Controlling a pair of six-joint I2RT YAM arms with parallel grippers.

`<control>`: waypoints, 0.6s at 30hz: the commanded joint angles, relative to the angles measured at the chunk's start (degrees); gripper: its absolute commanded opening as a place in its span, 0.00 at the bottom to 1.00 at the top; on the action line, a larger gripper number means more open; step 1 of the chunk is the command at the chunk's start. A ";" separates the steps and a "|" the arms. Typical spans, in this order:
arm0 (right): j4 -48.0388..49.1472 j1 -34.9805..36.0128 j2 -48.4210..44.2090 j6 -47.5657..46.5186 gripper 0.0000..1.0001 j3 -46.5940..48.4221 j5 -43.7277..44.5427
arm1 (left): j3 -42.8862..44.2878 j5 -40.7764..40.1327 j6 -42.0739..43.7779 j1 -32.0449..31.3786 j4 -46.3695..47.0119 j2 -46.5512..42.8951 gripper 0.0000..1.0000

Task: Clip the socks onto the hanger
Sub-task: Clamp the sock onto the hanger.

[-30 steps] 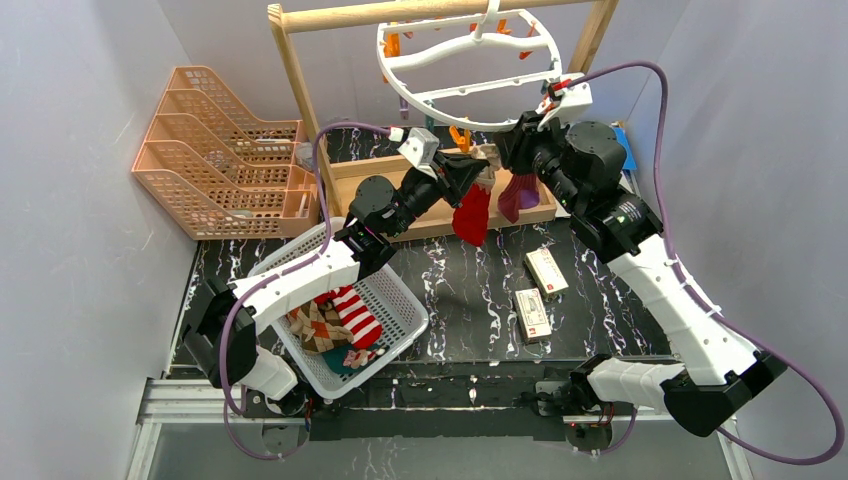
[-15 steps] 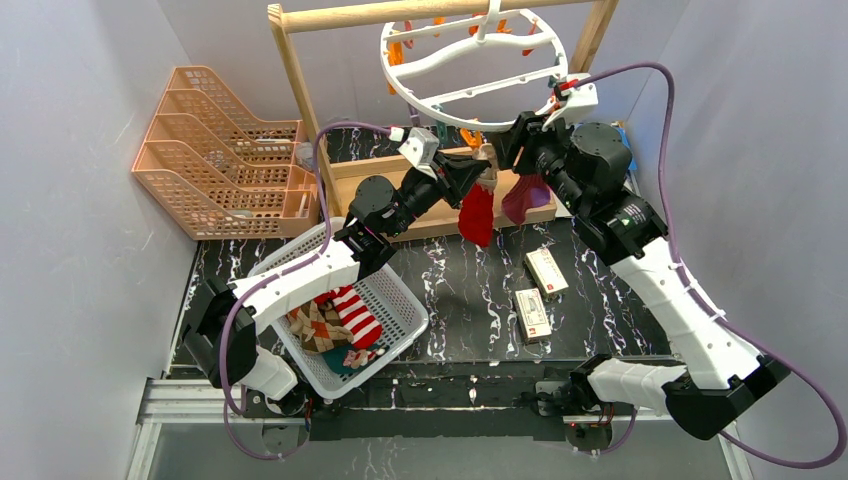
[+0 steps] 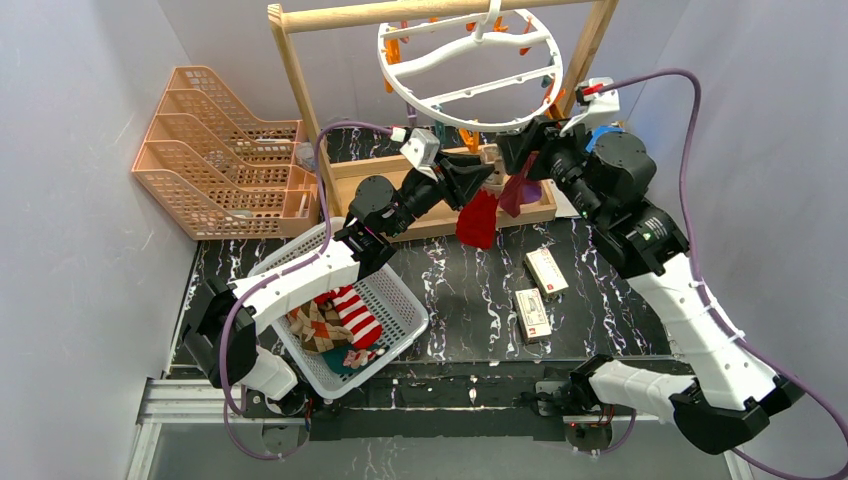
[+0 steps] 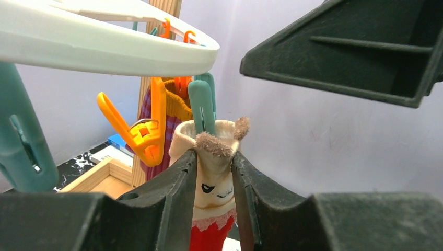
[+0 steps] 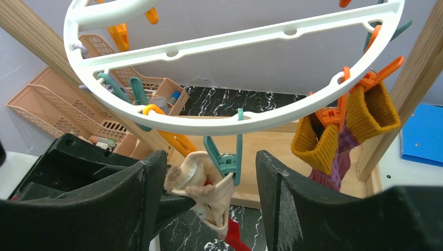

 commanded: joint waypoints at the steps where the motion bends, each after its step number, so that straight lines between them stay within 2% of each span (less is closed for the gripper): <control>1: 0.15 -0.20 -2.86 2.16 0.71 1.87 1.16 | 1.94 0.96 -0.55 -0.25 1.87 -1.15 0.30; 8: 0.76 -0.18 -3.89 3.06 0.68 1.34 1.39 | 2.12 1.25 -1.51 -0.26 1.86 -0.89 0.35; 12: -0.83 -0.19 -1.75 3.93 0.62 3.60 -1.32 | 2.41 0.84 -2.15 -0.24 1.88 -0.67 0.36; 18: -2.70 -0.23 0.60 3.97 0.63 5.04 -2.84 | 3.15 1.66 -2.91 -0.26 1.85 -0.03 0.39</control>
